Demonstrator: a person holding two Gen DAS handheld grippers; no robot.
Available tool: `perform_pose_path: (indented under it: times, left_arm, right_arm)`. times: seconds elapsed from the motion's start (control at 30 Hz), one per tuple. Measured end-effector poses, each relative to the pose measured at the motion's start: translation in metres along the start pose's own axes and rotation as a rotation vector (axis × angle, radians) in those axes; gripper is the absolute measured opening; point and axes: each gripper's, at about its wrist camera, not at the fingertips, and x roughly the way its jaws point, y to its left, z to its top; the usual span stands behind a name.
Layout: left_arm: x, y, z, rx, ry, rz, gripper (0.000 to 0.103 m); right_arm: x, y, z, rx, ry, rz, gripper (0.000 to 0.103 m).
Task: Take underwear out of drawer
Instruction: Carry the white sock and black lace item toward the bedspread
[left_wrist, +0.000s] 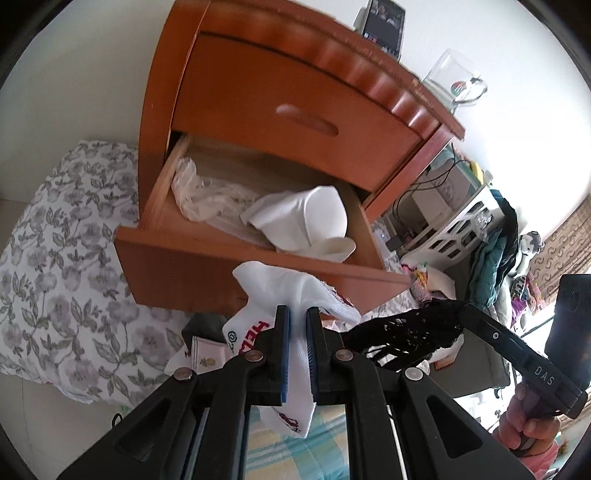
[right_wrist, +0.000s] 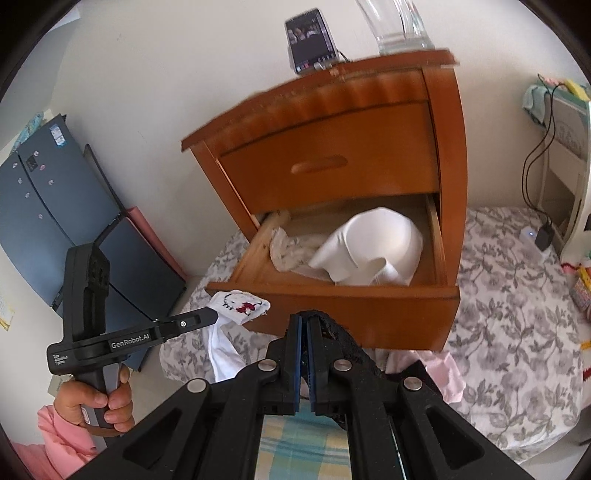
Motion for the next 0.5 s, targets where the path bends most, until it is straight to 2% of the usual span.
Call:
perform_pose_path:
  times: [0.5]
  left_arm:
    - [0.043,0.014,-0.008,-0.02,0.112,0.033,0.009]
  right_arm:
    - [0.038,-0.01,-0.008,0.025,0.105,-0.013,0.006]
